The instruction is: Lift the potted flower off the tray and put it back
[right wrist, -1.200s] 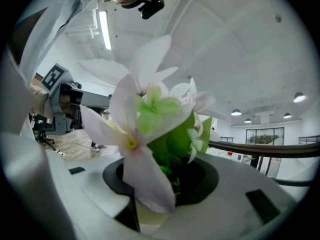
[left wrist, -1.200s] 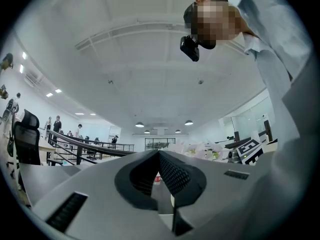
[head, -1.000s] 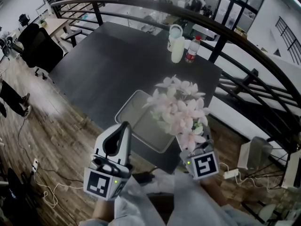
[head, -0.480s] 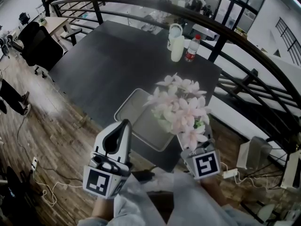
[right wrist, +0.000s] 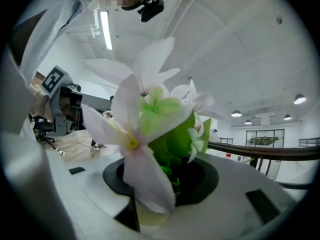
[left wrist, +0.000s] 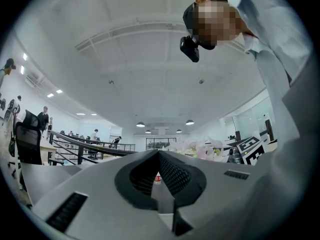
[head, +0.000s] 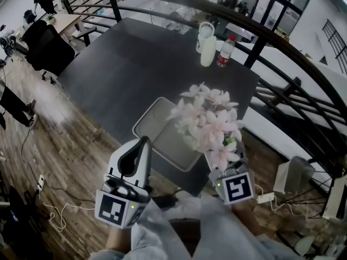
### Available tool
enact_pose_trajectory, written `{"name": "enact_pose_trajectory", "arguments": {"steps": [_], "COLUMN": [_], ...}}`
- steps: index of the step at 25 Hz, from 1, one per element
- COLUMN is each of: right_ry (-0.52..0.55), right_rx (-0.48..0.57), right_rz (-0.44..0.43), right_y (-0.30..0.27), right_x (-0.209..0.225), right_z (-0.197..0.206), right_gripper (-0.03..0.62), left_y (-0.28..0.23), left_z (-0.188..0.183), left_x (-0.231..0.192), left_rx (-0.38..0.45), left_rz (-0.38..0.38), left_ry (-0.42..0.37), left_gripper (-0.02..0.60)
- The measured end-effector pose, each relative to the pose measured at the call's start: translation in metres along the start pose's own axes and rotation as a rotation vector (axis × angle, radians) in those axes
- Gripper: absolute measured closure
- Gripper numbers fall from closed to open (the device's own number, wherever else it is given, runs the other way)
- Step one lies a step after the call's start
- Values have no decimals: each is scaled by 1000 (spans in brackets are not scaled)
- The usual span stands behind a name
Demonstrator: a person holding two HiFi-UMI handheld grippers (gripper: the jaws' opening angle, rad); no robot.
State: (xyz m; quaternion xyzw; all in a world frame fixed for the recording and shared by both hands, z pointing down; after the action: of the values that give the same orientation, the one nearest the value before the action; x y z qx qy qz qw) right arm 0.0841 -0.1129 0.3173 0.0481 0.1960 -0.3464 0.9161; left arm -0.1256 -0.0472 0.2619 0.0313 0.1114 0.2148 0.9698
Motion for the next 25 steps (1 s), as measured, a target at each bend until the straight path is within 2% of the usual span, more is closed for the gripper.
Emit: {"name": "enact_pose_trajectory", "arguments": {"steps": [13,16,20,25], "right_ry": [-23,-33,-38,-45], "right_rx": [-33,-49,-58,-78], "right_rz": [-98,-122,-152,-185], "right_y": [-17,-22,-31,-42], "right_x": [-12,-13,-17,-24], "right_z": [28,38,50,66], "right_gripper": [418,419,419,419], "left_y": [10,6,11,14], "left_z": [12,12,22,24], "left_x": [-6,-7,-12,-20], "left_rx": [-39,-25,-84,-76], "left_rz": [-91,-107,-146,-173], "left_ry": [8,13,27,20], "left_gripper": [583,583,583,583]}}
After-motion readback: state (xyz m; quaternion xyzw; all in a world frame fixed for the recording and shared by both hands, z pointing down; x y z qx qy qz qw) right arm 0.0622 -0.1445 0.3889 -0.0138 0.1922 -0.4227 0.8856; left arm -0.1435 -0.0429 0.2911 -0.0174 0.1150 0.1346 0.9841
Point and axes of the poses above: the fingertips, and each gripper's own axes: y backward along the fingers, x to its right, z out of its underside, the point moved 7 cm from there along y, backward along the fingers, and after that the axes turned 11 degrees about y, right-handed, at the moved point
